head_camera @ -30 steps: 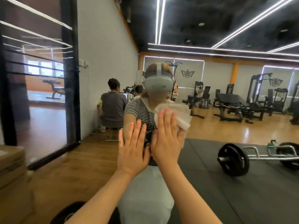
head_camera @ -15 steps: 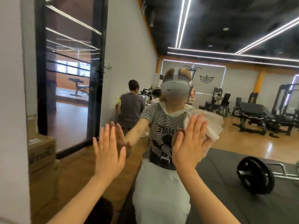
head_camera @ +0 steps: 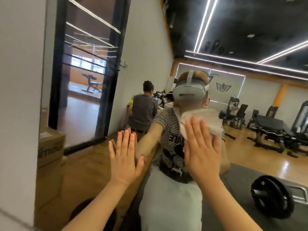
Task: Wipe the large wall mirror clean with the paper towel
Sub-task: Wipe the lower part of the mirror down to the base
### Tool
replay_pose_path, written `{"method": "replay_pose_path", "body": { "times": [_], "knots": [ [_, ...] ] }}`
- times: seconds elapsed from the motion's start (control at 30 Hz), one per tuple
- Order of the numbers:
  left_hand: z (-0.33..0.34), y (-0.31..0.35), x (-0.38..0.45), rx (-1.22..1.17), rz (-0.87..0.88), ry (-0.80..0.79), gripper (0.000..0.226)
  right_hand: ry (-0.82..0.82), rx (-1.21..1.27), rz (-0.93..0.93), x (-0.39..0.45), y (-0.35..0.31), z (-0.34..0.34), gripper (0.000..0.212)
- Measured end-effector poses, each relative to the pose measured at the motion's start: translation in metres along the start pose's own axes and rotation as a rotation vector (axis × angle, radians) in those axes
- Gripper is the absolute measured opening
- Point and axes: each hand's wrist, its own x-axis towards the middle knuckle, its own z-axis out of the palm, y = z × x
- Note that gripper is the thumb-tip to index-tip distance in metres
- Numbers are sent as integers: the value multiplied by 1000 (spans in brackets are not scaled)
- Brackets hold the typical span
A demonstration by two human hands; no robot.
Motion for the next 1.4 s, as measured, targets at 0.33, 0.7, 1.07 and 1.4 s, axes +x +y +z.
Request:
{"method": "replay_pose_path", "body": {
  "times": [0.33, 0.7, 1.07, 1.4],
  "knots": [
    [3, -1, 0, 41, -5, 35, 69, -54, 125, 24, 42, -114, 26, 62],
    [-2, 0, 0, -2, -4, 13, 67, 24, -6, 210, -12, -34, 15, 64],
    [4, -3, -1, 62, 1, 22, 79, -34, 63, -38, 20, -104, 28, 61],
    [3, -2, -3, 72, -24, -17, 77, 12, 8, -100, 8, -89, 30, 62]
  ]
}}
